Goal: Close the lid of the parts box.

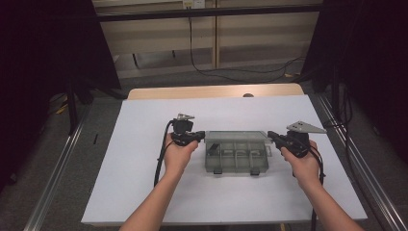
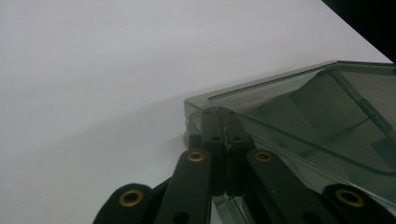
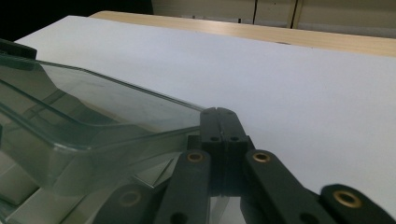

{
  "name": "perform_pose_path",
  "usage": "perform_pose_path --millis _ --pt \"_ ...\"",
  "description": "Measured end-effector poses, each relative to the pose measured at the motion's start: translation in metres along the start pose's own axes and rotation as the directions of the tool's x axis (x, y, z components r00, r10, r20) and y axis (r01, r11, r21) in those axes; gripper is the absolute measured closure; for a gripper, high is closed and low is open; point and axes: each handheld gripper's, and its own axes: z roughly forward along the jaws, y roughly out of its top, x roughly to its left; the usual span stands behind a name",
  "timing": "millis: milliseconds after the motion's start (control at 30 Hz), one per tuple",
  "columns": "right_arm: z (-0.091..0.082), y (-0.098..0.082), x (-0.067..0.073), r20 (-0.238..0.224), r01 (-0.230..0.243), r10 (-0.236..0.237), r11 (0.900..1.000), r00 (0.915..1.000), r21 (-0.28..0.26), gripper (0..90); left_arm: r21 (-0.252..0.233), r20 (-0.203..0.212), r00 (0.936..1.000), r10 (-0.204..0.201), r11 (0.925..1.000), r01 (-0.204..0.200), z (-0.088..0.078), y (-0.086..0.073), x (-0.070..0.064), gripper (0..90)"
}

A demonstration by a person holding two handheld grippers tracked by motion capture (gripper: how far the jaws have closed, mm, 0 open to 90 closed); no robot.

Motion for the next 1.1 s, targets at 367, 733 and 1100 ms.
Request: perform_pose_path --millis 367,733,1100 --pt "0.000 -0.007 0.001 -0.007 0.007 -0.007 1.000 1.0000 0.012 90.0 0.006 0.003 1.0000 0.008 1.0000 -0.008 0.001 -0.005 0.000 90.0" --pt "0.001 -0.011 0.001 -0.010 0.009 -0.008 1.000 0.9999 0.024 90.0 0.021 0.018 0.9998 0.009 0.9997 -0.010 0.003 -0.010 0.002 90.0" --pt "0.004 -0.016 0.000 -0.022 0.000 0.001 0.999 0.9997 0.038 90.0 0.034 0.025 0.9996 0.014 0.9993 -0.015 0.005 -0.015 0.003 90.0"
